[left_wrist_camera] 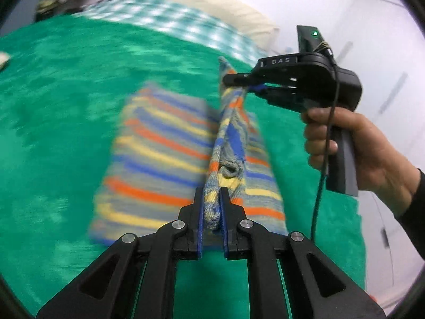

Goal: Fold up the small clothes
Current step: 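Grasp the sweater side with the left gripper and fold it across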

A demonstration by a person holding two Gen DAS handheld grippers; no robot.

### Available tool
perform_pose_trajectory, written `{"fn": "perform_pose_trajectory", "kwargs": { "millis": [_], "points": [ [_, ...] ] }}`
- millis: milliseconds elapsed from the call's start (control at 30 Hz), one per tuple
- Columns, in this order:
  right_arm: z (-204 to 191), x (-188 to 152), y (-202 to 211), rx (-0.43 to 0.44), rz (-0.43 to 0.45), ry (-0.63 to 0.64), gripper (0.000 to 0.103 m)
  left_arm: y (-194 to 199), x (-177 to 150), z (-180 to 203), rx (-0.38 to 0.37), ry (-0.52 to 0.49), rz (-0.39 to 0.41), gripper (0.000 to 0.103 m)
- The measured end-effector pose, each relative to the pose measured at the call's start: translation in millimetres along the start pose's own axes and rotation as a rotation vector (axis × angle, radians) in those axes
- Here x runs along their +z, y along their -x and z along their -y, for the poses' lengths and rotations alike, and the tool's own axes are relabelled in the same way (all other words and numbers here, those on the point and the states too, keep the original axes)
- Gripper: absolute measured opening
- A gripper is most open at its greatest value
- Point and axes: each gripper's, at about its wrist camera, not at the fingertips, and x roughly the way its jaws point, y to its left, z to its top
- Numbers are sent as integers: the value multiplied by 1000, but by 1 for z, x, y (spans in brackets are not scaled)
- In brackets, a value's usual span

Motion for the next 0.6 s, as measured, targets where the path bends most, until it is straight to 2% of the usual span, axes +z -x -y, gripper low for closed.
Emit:
{"fn": "perform_pose_trajectory", "kwargs": {
  "millis": [100, 133, 167, 200, 233, 267, 333, 367, 500, 600],
  "points": [
    [-37, 2, -47, -1, -41, 42, 10, 5, -7, -38, 50, 46, -23, 9],
    [-48, 1, -63, -15, -52, 63, 12, -2, -9, -42, 72, 56, -49, 14],
    [-53, -1, -77, -26, -61, 71, 19, -4, -12, -55, 114, 75, -85, 20],
    [-55, -4, -89, -19, -65, 54, 26, -5, -13, -61, 124, 90, -96, 20],
    [-53, -7, -97, 11, -71, 9, 38, -5, -11, -65, 122, 111, -99, 29],
    [-52, -10, -99, 45, -66, -30, 40, 3, -13, -72, 122, 132, -91, 45],
    [-52, -14, -86, 117, -17, -56, 40, 25, -13, -77, 125, 141, -38, 60],
    [-53, -16, -79, 116, 1, -42, 40, 30, -11, -76, 116, 135, -19, 62],
    [-47, -37, -26, -8, 43, 87, 40, 24, 8, -68, 32, 88, -28, 64],
    [-49, -71, 10, -112, 35, 253, 40, -6, 27, -49, 55, 9, -75, 66]
  ]
}}
